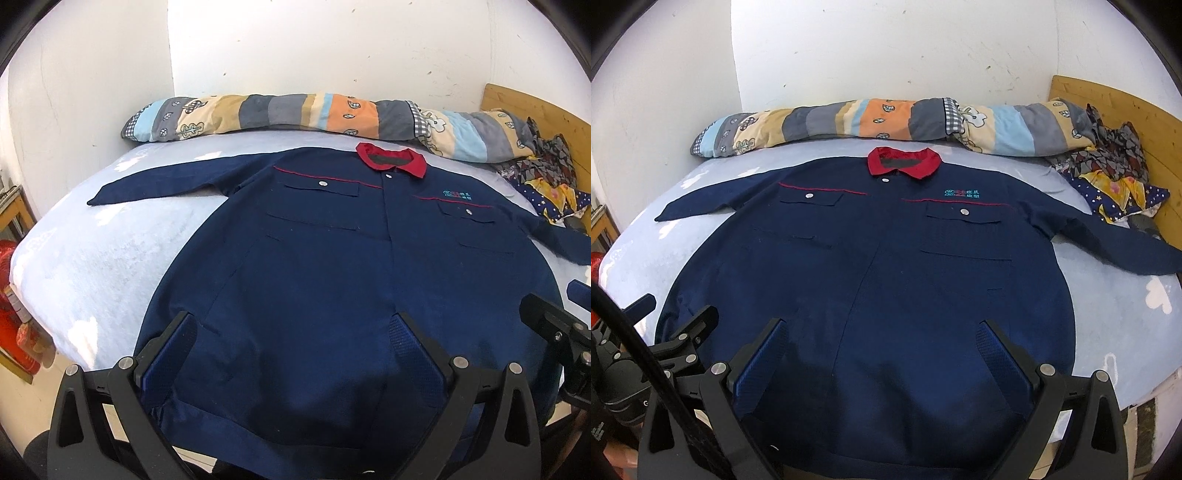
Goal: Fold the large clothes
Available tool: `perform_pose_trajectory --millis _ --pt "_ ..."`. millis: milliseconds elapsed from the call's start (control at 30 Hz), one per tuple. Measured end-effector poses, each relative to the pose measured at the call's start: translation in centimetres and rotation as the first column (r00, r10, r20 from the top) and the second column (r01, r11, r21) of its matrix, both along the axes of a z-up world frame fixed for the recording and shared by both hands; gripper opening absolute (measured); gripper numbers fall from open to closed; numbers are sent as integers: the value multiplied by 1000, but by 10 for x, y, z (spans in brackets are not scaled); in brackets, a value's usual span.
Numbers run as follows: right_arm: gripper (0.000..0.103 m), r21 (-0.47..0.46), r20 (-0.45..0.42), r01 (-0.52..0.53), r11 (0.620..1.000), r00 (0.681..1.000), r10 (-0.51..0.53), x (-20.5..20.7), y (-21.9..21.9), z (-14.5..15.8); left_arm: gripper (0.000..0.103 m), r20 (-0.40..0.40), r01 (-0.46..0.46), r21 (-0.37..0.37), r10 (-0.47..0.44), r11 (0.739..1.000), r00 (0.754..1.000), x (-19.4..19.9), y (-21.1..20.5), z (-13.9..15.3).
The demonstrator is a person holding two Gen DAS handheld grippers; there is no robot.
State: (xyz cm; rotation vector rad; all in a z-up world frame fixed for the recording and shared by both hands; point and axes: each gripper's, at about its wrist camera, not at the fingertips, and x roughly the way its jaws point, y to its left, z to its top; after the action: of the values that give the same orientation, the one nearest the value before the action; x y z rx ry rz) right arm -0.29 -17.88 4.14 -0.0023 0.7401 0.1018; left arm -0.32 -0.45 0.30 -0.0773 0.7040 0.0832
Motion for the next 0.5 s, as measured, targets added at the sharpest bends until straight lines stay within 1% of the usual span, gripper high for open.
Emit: perform_pose_trajectory --millis 33,100,133,200,233,267,367,467,500 --pt "103 2 2 2 1000 1000 -2 0 0 0 103 -1 -1 3 1 1000 1000 0 0 0" --pt "103 5 2 7 1000 1000 -7 0 -2 0 103 26 0 -10 0 1000 1000 -1 -2 0" --pt "103 2 -3 8 1000 1000 -8 1 -2 -1 103 24 0 -9 0 1000 1000 -1 -2 0" --pt "103 1 -20 8 1000 1000 -8 0 -3 -1 103 44 1 -16 0 1000 999 -2 -2 1" --pt "103 0 -30 8 1000 1000 -8 0 -3 -1 103 45 3 -16 -2 1000 999 -3 -2 1" --pt "103 5 -31 10 1000 999 -10 0 -4 -1 103 22 0 3 0 1000 1000 -1 -3 2" --pt "103 18 -15 20 1000 1000 -20 1 -7 -1 103 35 1 -3 -1 1000 999 -1 -3 3" --pt "103 26 -14 25 999 1000 -24 3 -10 0 103 70 1 -24 1 1000 998 -3 -2 4" --pt "103 37 -10 29 999 1000 -28 3 -13 2 103 66 3 -26 -2 1000 998 -3 -2 5"
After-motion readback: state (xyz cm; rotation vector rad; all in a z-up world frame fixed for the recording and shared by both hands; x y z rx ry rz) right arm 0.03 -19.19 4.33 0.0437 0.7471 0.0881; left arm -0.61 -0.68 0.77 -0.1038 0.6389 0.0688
